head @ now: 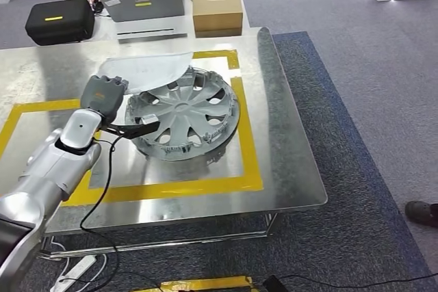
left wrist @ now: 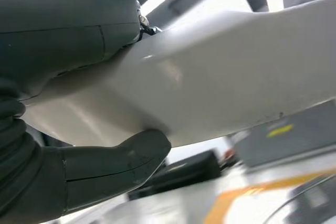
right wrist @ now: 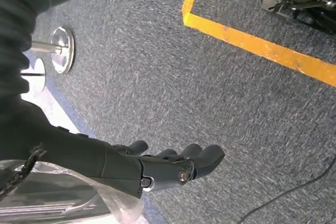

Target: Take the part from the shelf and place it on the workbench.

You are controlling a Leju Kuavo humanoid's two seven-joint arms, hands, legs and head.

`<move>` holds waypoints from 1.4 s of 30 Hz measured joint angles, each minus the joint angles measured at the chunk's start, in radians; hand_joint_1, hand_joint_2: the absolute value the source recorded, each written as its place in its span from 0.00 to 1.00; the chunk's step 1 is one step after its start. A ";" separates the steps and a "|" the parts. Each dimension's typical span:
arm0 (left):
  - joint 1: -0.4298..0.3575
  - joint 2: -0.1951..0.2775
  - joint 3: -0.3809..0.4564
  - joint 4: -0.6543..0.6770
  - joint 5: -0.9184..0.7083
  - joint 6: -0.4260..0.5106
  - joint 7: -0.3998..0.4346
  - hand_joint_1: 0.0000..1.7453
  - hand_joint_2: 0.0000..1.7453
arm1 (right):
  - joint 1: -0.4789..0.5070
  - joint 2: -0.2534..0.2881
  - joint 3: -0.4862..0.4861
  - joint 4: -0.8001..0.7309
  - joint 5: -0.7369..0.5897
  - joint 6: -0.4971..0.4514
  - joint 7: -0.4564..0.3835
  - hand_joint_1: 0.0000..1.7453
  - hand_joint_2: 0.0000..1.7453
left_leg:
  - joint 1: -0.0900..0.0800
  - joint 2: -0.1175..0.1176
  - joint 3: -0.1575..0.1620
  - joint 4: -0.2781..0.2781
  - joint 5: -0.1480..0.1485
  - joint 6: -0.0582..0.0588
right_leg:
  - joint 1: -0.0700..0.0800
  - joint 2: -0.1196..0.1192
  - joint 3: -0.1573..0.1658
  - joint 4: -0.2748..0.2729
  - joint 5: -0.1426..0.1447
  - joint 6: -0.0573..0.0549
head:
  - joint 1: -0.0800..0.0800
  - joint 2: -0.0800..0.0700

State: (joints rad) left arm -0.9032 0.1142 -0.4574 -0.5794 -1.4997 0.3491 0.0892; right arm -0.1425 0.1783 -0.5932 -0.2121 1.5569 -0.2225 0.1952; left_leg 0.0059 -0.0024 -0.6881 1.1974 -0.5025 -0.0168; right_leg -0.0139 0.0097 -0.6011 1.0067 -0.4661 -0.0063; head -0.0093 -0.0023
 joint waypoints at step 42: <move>0.079 0.274 0.235 0.223 0.096 -0.323 0.047 1.00 1.00 | 0.006 -0.009 -0.002 -0.001 -0.032 -0.021 0.010 0.00 1.00 | 0.006 0.000 0.086 -0.179 0.050 0.038 | 0.003 -0.004 -0.111 0.256 -0.144 0.039 | 0.015 0.000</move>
State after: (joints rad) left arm -0.8238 0.3887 -0.2227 -0.3563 -1.4036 0.0258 0.1366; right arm -0.1364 0.1698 -0.5955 -0.2132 1.5248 -0.2431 0.2055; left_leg 0.0123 -0.0028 -0.6021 1.0179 -0.4525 0.0208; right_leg -0.0113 0.0054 -0.7118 1.2629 -0.6099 0.0329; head 0.0054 -0.0023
